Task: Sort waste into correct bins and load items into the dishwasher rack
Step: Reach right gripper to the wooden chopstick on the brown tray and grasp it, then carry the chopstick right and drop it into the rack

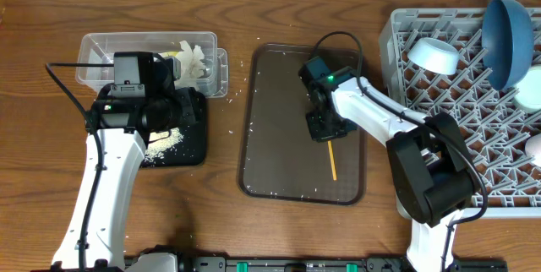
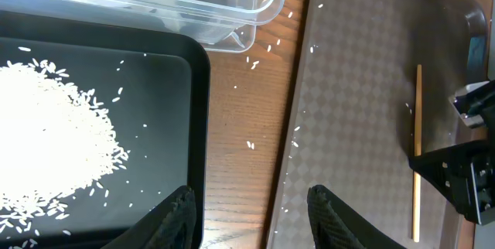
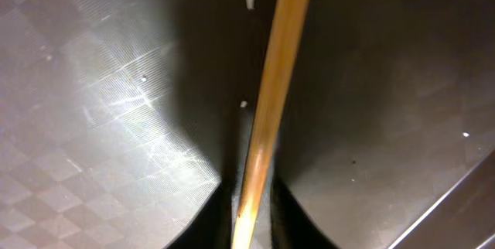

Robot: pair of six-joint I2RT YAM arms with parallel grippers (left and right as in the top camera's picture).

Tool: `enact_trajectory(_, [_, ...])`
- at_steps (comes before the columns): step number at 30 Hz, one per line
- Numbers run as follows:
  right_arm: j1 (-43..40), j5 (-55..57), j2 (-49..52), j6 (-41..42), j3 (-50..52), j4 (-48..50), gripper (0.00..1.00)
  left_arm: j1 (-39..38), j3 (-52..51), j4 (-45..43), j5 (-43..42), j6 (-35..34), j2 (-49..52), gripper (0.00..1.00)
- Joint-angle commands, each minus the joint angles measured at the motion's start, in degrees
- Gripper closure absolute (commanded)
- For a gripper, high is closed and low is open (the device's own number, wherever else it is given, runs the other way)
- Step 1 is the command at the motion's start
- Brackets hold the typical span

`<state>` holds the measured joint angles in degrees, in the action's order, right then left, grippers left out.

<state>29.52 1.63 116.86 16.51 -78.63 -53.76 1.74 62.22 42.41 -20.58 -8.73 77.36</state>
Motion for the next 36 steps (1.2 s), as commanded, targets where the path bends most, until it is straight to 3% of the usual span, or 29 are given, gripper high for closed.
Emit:
enact_trajectory(1, [0.55,-0.59,2.36,0.66,0.55,0.22,0.94,0.22,0.26,0.2,0.76,0.59,-0.26,0.5])
enact_trajectory(4, [0.55,-0.59,2.36,0.66,0.55,0.24,0.99,0.22,0.26,0.2,0.76,0.59,-0.26,0.5])
enact_trajectory(17, [-1.97,-1.86,-3.04,-1.03,-3.08,0.26,0.99,0.22,0.26,0.2,0.76,0.59,-0.26,0.5])
enact_trajectory(28, [-12.61,-1.81,-18.71,-9.88,-4.42,-2.43,0.99,0.22,0.26,0.17,0.76,0.59,-0.26,0.5])
enact_trajectory(36, [-21.73,3.08,-20.11,-10.64,-3.87,-8.92,0.99,0.22,0.26,0.17,0.76,0.59,-0.26,0.5])
